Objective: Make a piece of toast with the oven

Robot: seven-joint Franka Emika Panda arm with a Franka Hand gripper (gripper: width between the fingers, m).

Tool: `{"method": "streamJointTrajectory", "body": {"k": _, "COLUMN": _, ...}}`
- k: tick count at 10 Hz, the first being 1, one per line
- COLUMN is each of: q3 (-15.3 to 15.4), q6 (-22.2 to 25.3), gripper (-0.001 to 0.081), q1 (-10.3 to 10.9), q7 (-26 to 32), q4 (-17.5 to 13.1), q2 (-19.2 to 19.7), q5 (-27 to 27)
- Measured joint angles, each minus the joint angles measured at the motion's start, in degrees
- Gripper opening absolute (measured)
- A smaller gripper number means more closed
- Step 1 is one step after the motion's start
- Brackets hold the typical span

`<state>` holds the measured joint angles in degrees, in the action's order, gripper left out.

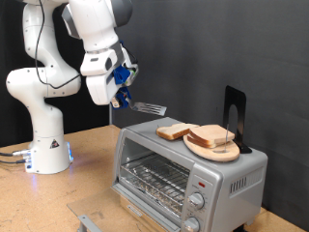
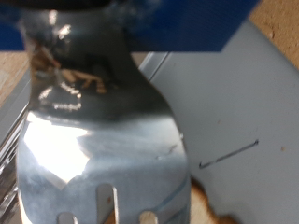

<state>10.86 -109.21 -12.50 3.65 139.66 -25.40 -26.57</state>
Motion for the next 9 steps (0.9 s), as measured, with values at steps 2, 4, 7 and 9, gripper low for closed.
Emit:
{"method": "streamJointTrajectory", "body": {"k": 2, "q3": 0.19, "q6": 5.15, "gripper": 0.0404, "q1": 0.00, "q7": 0.07, "q4": -0.20, "q2": -0.23, "q5": 3.93}}
{"method": "streamJointTrajectory", "body": {"k": 4, "q3": 0.33, "q6": 7.60, "gripper": 0.0404, "q1": 0.00, "q7": 0.32, "q4": 0.34, "q2": -1.63, "q5": 6.25}}
{"method": "streamJointTrajectory", "body": {"k": 7, "q3": 1.90, "q6": 8.91, "gripper": 0.0404, "q1": 0.00, "q7": -1.71, "q4": 2.75, "q2": -3.22, "q5": 10.38}}
{"method": "streamJointTrajectory", "body": {"k": 9, "q3": 3.64, "q6": 8.27, "gripper": 0.0404, "q1": 0.01, "q7": -3.36, "q4": 4.51, "q2": -3.27, "q5": 10.92}}
